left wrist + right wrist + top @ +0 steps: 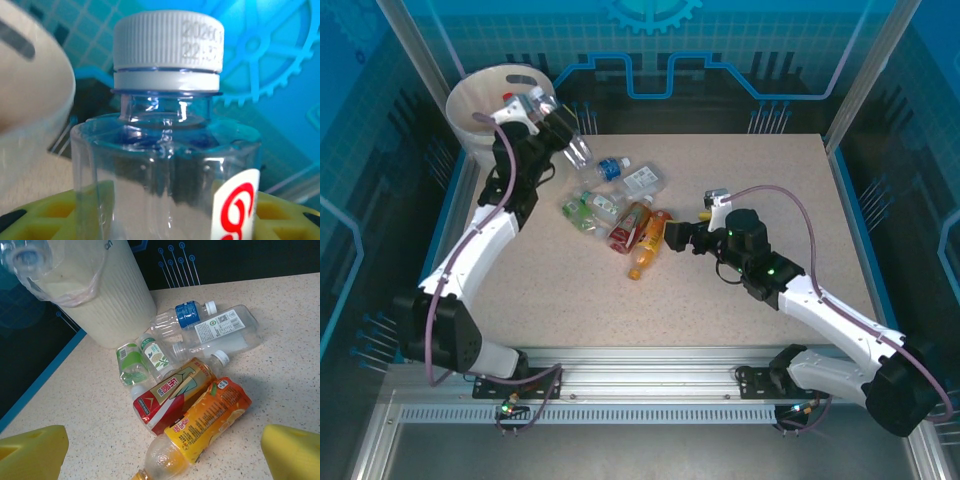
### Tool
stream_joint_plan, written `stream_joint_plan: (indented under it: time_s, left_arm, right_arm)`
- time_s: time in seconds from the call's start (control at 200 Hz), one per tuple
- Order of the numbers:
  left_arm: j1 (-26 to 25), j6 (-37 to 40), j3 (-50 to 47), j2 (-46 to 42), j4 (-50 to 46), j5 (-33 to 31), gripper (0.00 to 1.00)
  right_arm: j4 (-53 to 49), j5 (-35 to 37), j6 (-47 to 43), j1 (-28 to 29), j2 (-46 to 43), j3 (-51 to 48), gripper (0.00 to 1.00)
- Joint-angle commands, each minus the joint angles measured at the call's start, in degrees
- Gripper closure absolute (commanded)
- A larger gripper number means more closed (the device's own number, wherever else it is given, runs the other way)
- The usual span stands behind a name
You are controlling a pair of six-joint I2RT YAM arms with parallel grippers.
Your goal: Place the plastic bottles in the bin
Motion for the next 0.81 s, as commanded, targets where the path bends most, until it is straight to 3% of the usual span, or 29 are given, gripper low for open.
stream_joint_plan:
  time_s: [0.0, 0.17, 0.395, 0.63, 0.8]
  left_arm:
    - [2.66, 1.22, 3.65, 3.61, 5.74, -5.23, 0.46]
    - [7.14, 0.63, 11.9, 9.01, 5.19, -5.85, 0.46]
    - [12.12, -2.01, 21.22, 14.33, 4.19, -0.92, 0.44]
    - [14.37, -0.11, 27.12, 19.73, -0.89, -7.05, 0.45]
    - [15.0, 0.27, 34.49, 25.68, -6.55, -7.58, 0.44]
  right_arm:
    - [-1.07, -0.61, -0.24, -0.48, 0.25, 2.18, 0.0]
    - [-2.79, -0.48, -0.06, -0.42, -0.69, 2.15, 0.0]
    - [-3.69, 0.67, 0.81, -0.45, -1.77, 1.23, 0.0]
    - [-4.29, 0.42, 1.18, -0.43, -1.25, 1.65, 0.0]
    - [-4.84, 0.23, 1.21, -0.46, -0.59, 2.49, 0.0]
